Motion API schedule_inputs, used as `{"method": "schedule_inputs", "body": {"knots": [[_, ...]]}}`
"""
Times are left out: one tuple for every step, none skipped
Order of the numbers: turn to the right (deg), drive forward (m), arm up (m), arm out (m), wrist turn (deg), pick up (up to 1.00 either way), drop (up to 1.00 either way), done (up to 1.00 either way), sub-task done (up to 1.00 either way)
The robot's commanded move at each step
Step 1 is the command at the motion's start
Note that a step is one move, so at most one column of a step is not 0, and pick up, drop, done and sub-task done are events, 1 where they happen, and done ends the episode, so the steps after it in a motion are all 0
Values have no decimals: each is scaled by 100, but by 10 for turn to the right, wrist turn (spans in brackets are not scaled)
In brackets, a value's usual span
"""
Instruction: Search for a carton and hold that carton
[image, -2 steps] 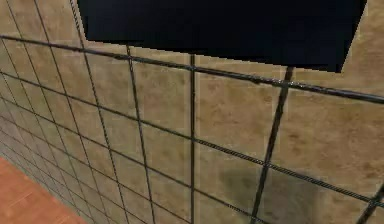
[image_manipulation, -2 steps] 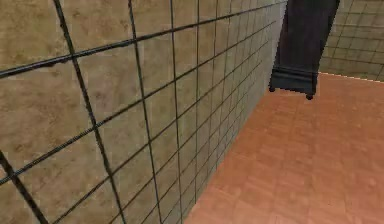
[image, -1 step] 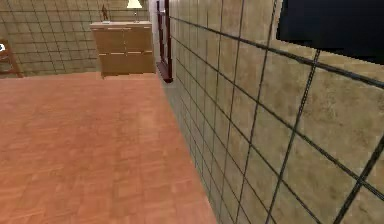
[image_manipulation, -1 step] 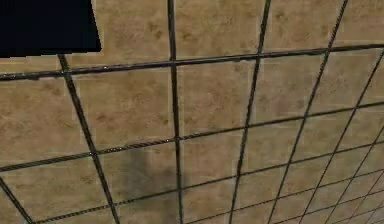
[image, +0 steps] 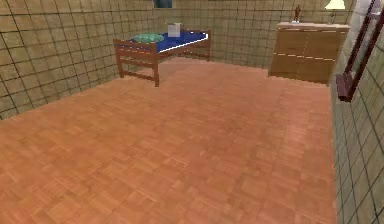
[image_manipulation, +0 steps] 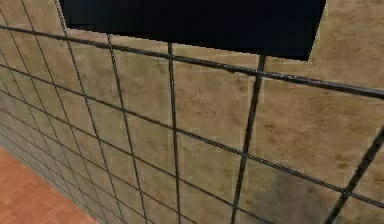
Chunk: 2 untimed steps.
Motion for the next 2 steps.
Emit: {"method": "schedule_inputs", "body": {"knots": [[-450, 0, 0, 0, 0, 0, 0, 0, 0], [-120, 0, 0, 0, 0, 0, 0, 0, 0]]}}
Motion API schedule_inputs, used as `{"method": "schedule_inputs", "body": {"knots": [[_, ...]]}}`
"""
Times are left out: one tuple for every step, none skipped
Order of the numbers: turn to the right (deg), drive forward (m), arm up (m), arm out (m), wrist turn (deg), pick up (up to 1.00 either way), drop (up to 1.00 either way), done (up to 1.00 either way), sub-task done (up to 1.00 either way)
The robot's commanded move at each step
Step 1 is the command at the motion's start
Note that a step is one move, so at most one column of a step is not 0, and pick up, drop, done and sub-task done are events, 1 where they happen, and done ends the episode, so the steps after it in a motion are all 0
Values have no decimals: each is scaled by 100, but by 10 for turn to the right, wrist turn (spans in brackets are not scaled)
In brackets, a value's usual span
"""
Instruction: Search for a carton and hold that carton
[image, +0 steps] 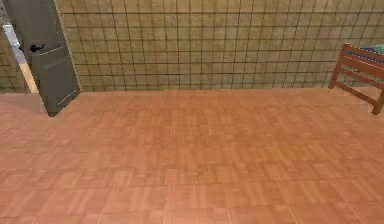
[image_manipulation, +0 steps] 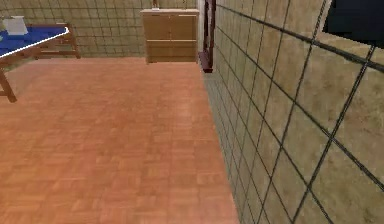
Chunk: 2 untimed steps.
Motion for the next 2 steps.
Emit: {"method": "schedule_inputs", "body": {"knots": [[0, 10, 0, 0, 0, 0, 0, 0, 0], [450, 0, 0, 0, 0, 0, 0, 0, 0]]}}
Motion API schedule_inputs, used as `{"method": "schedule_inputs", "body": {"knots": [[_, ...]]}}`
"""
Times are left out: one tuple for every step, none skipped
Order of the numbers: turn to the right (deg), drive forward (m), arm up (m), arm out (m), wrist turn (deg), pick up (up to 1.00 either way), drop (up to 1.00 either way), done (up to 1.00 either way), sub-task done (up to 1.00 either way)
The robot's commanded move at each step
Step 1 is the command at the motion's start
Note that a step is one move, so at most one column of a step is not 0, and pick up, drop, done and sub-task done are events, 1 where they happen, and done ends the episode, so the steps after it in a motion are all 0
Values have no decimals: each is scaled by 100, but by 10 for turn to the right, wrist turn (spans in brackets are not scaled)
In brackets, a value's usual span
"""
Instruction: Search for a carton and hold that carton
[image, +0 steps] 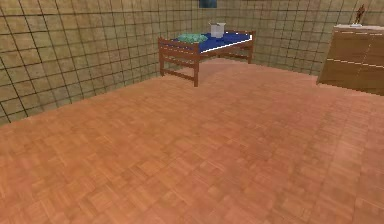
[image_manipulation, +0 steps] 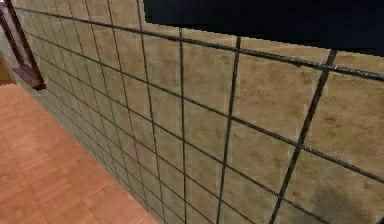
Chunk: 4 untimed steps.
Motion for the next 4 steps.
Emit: {"method": "schedule_inputs", "body": {"knots": [[120, 0, 0, 0, 0, 0, 0, 0, 0], [0, 100, 0, 0, 0, 0, 0, 0, 0], [0, 100, 0, 0, 0, 0, 0, 0, 0], [30, 0, 0, 0, 0, 0, 0, 0, 0]]}}
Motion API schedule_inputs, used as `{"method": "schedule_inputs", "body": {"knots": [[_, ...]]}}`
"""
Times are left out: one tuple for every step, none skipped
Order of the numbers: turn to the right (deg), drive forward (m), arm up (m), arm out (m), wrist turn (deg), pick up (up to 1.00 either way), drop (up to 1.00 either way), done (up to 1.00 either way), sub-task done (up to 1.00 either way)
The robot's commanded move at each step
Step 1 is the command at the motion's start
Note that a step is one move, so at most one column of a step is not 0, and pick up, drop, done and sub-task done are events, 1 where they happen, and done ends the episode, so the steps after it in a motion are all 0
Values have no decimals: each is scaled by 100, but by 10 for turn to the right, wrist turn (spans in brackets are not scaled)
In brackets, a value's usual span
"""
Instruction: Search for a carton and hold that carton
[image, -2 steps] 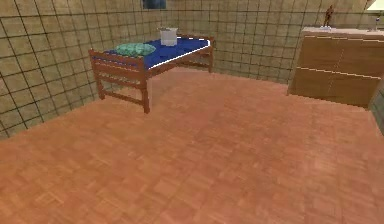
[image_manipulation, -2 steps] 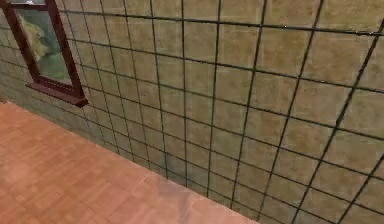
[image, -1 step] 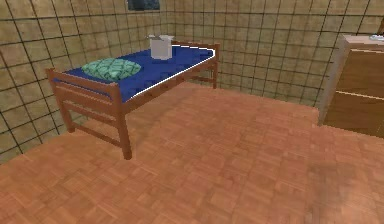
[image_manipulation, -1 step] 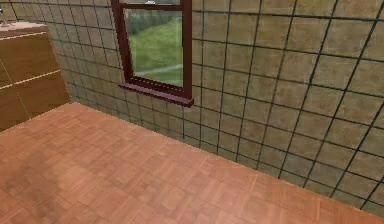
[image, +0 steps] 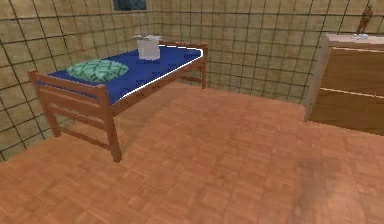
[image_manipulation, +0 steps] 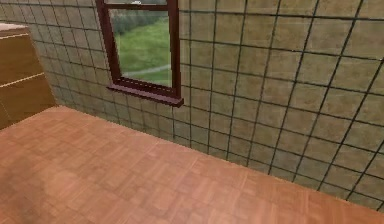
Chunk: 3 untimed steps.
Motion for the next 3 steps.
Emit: {"method": "schedule_inputs", "body": {"knots": [[0, 100, 0, 0, 0, 0, 0, 0, 0], [0, 90, 0, 0, 0, 0, 0, 0, 0], [-450, 0, 0, 0, 0, 0, 0, 0, 0]]}}
